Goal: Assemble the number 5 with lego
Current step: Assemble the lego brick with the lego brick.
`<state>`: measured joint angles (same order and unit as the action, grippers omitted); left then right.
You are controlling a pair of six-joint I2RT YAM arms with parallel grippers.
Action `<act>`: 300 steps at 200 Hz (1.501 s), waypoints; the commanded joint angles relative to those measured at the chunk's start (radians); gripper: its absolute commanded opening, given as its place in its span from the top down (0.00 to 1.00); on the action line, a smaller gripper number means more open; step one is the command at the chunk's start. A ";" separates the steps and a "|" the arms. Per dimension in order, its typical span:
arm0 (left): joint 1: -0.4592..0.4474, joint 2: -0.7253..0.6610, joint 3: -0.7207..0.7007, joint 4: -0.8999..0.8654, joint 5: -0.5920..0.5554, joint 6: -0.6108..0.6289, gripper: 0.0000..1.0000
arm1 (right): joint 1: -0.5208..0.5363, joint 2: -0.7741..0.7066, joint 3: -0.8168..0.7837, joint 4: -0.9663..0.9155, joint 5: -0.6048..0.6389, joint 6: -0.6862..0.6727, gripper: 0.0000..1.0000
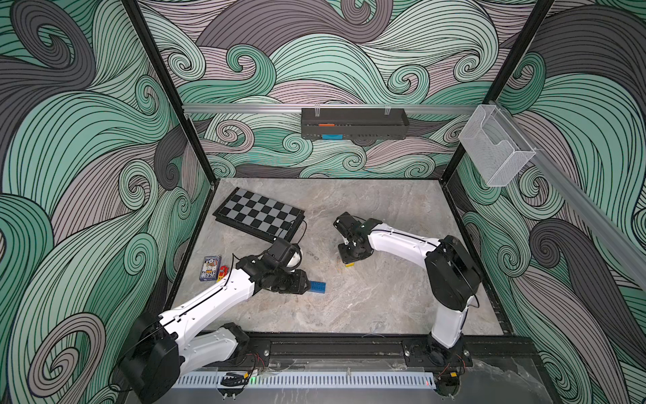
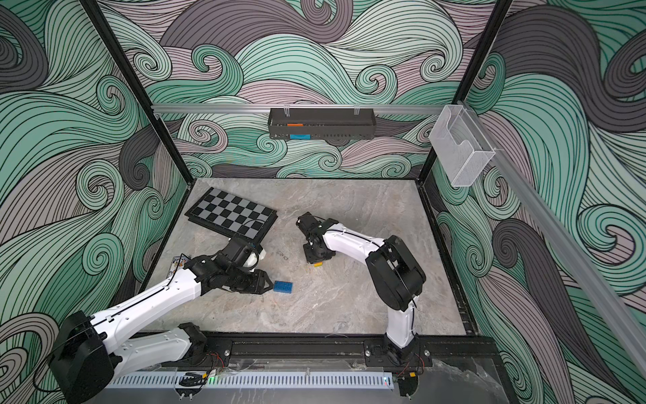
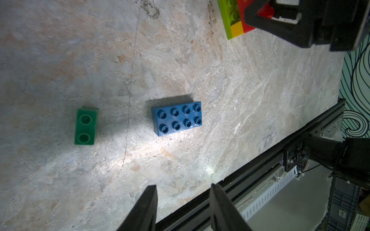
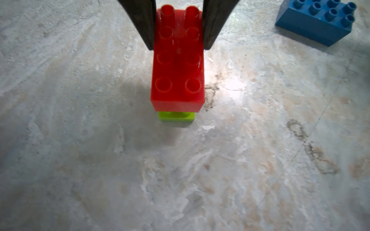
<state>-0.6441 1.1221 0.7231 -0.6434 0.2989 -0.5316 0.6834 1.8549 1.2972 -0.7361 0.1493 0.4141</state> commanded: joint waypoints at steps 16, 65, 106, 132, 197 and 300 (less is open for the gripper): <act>-0.004 0.005 0.032 -0.019 -0.006 0.010 0.53 | -0.025 -0.020 -0.046 -0.044 0.036 -0.030 1.00; -0.004 -0.004 0.027 -0.021 -0.007 0.008 0.53 | -0.029 -0.031 -0.037 -0.046 0.036 -0.031 0.71; -0.005 -0.011 0.026 -0.025 -0.010 0.007 0.53 | -0.030 -0.053 -0.016 -0.068 0.047 -0.040 0.51; -0.004 -0.012 0.027 -0.027 -0.013 0.007 0.53 | -0.030 -0.076 -0.009 -0.075 0.046 -0.047 0.43; -0.003 -0.025 0.045 -0.089 -0.065 -0.010 0.49 | -0.024 -0.184 -0.023 -0.099 -0.029 -0.060 0.42; 0.008 0.066 0.102 -0.197 -0.299 -0.073 0.50 | 0.083 -0.386 -0.183 -0.069 -0.214 -0.077 0.44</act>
<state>-0.6437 1.1461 0.7700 -0.8082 0.0734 -0.5999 0.7574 1.5379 1.1519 -0.8124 0.0029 0.3428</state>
